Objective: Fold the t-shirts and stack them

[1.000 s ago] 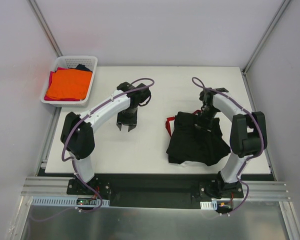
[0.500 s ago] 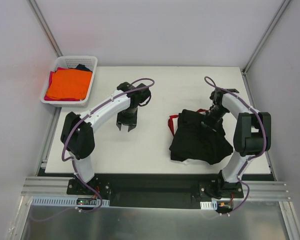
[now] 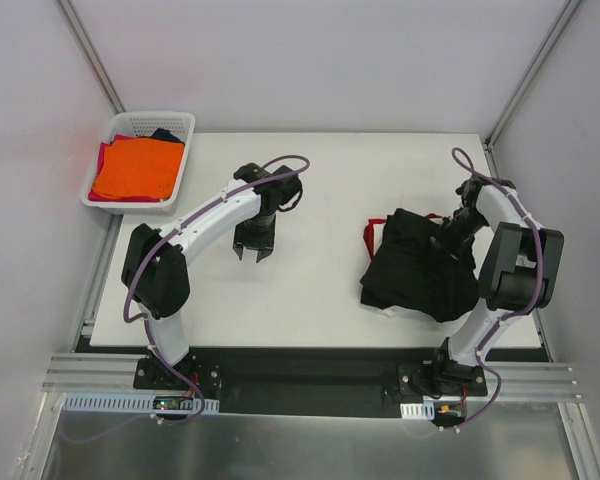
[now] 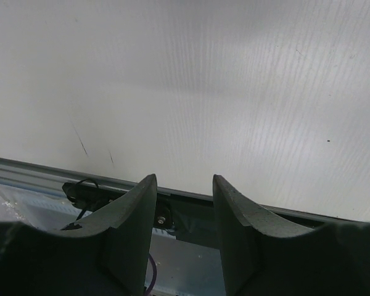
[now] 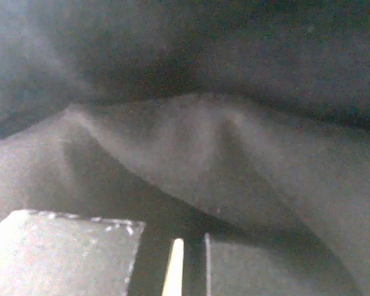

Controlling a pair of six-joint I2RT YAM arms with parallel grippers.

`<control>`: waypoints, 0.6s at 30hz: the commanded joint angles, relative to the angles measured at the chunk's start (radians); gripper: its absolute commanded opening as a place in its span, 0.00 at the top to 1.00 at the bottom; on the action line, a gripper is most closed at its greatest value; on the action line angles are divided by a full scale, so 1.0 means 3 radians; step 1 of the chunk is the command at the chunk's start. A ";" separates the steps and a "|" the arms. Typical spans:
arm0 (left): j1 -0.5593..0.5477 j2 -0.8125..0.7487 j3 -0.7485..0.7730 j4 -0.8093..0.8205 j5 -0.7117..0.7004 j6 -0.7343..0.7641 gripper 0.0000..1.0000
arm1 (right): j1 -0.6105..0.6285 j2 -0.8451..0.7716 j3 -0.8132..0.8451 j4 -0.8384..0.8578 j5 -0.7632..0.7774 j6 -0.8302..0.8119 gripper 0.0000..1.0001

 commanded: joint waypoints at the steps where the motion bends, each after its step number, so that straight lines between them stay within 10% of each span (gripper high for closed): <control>1: 0.0006 0.0024 0.0106 -0.0109 -0.0064 0.0061 0.58 | -0.0322 0.0230 0.0093 0.0618 0.0899 -0.0277 0.99; 18: 0.0006 0.0305 0.0479 -0.0149 0.0094 0.0178 0.58 | -0.0737 0.0926 0.1254 0.0286 0.0777 -0.0527 0.99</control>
